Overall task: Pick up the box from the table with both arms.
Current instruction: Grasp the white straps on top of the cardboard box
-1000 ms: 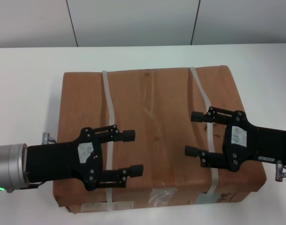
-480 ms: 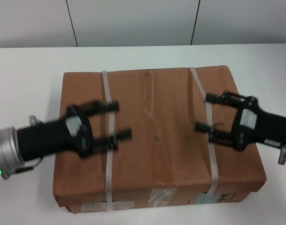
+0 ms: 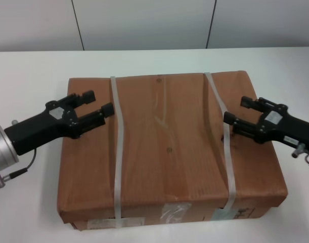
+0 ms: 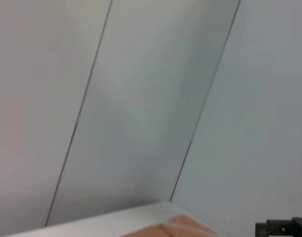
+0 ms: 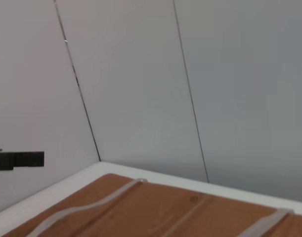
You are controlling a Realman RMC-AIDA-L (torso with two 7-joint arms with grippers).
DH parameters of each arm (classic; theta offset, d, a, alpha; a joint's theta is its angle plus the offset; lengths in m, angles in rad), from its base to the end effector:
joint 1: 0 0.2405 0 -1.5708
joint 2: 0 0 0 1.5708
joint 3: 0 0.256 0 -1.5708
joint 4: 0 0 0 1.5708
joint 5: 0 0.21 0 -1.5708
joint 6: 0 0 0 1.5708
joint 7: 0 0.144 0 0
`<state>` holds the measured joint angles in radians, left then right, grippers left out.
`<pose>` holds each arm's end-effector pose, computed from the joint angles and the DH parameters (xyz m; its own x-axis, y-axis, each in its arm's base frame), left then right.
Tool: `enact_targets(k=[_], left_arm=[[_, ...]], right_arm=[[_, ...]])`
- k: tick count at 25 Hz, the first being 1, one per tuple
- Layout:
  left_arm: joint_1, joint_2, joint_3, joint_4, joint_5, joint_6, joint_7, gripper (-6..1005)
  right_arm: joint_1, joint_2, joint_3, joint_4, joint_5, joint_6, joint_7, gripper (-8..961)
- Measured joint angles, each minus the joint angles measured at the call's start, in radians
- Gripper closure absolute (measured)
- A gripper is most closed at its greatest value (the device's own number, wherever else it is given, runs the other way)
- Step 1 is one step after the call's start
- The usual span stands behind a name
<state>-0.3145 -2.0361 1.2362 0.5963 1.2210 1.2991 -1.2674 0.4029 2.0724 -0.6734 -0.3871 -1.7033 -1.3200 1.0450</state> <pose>-0.2767 0.3128 -0.0122 0.6080 0.3141 0.7291 0.6247 -0.7561 -0.1952 0.3228 0.3064 -0.0191 0.6974 -0.3082 -0.6470 -0.6323 -0.6896 -0.3530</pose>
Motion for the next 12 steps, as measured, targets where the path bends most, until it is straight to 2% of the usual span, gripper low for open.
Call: enact_targets(k=[12], left_arm=[[-0.088, -0.003, 0.004, -0.084, 0.155, -0.116, -0.119, 244]], right_arm=[[0.076, 0.001, -0.008, 0.133, -0.004, 0.121, 0.019, 186]])
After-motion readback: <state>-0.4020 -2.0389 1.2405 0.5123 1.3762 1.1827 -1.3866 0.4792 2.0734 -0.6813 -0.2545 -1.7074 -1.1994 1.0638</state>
